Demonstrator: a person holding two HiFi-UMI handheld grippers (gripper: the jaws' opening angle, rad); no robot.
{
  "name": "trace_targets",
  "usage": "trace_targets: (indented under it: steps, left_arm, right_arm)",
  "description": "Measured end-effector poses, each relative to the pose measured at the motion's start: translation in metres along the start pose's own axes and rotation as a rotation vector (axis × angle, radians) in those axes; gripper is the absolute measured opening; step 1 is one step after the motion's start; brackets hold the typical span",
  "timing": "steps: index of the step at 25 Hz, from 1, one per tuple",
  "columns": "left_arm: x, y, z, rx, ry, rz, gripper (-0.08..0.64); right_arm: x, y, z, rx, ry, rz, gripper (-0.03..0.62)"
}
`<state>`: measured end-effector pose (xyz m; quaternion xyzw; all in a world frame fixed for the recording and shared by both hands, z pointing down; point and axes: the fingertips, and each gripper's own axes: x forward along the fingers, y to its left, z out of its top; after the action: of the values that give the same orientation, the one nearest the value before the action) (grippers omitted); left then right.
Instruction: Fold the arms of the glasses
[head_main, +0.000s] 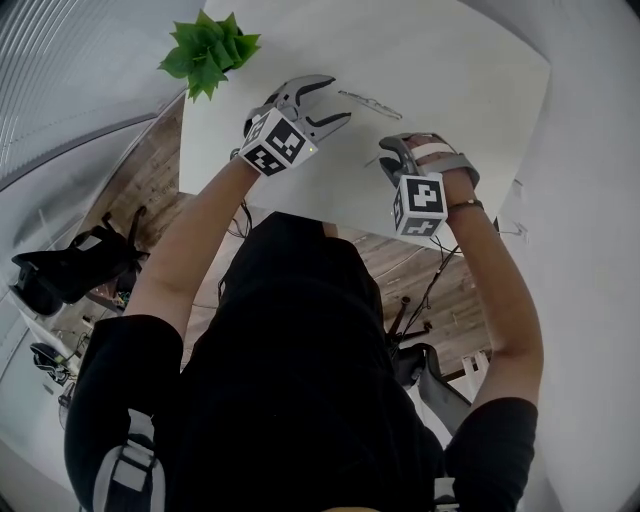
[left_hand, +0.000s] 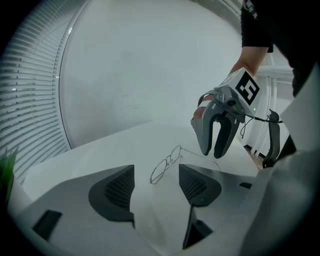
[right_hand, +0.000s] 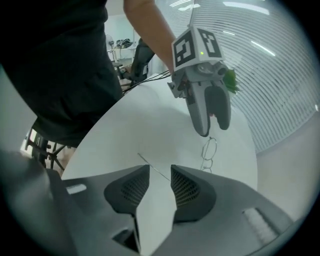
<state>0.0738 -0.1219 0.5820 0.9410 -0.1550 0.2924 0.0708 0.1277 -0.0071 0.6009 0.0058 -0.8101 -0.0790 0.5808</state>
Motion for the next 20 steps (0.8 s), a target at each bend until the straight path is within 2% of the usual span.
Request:
trace_targets:
  steps: [3,10,14,20]
  left_arm:
    - [0.001,0.0,0.0,-0.004,-0.005,-0.002,0.284]
    - [0.001,0.001,0.0,-0.022,-0.021,0.003,0.284]
    - [0.001,0.0,-0.003,-0.03,-0.025,0.001,0.284]
    - [0.007,-0.003,-0.003,-0.037,-0.03,-0.018,0.284]
  right_arm:
    - [0.007,0.007,0.0,-0.074,0.031,0.055,0.144]
    - [0.022,0.015,-0.001,-0.189,0.085,0.123,0.141]
    - [0.027,0.015,-0.001,-0.223,0.091,0.115,0.092]
    - [0.024,0.004,0.008,-0.207,0.048,0.069,0.011]
